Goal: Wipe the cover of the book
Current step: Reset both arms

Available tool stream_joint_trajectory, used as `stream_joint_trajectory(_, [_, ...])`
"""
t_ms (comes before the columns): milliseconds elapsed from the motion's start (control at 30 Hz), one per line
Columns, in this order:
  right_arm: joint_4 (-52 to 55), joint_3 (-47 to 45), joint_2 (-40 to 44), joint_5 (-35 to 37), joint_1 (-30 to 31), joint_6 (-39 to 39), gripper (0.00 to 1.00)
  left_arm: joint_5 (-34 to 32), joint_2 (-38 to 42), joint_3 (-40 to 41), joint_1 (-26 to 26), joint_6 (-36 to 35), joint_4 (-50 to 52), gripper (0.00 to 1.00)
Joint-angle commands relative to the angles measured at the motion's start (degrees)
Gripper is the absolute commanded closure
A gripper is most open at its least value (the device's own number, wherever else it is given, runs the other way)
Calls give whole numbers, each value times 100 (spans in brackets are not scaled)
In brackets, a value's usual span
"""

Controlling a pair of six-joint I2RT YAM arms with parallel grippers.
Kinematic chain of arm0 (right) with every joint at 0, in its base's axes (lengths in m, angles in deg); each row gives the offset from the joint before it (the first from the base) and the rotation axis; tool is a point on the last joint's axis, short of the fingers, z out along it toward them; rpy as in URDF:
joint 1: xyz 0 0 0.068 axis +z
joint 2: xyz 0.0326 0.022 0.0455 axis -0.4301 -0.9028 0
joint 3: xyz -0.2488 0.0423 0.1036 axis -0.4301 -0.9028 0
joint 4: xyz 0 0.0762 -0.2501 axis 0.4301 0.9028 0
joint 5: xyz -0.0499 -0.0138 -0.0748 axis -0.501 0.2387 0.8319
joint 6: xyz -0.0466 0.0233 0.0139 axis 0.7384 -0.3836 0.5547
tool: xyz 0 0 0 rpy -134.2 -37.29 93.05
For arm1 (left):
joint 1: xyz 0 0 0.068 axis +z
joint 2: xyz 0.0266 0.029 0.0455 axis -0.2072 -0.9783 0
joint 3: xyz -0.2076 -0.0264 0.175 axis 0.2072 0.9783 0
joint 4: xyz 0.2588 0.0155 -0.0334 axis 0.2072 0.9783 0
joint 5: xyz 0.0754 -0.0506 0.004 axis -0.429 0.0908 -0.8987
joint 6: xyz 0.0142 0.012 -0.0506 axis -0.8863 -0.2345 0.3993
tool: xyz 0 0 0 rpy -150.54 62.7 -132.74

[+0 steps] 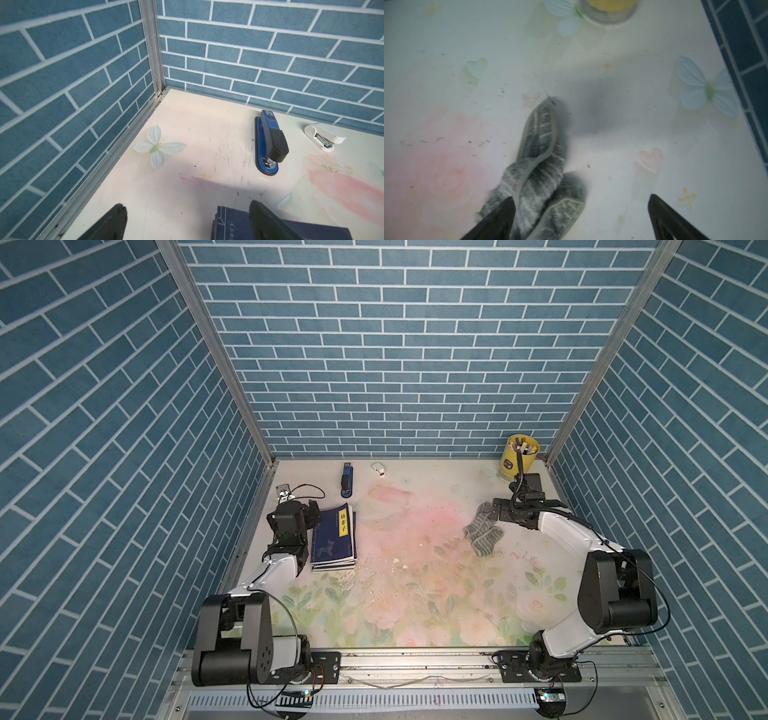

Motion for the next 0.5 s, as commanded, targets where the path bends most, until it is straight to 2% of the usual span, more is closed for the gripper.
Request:
stream_joint_trajectory(0, [-801, -342, 148, 369, -220, 167, 1, -45, -180, 156, -14, -258, -710, 3])
stream_joint_trajectory(200, [-1860, -1100, 239, 335, -755, 445, 1, -20, -426, 398, -14, -410, -1343, 2])
stream_joint_trajectory(367, [-2777, -1649, 318, 273, -1021, 490, 1, 31, -497, 294, 4, -444, -1292, 1])
stream_joint_trajectory(467, [-3201, -1851, 318, 110, -1097, 567, 1, 65, -306, 720, 4, -529, -2078, 0])
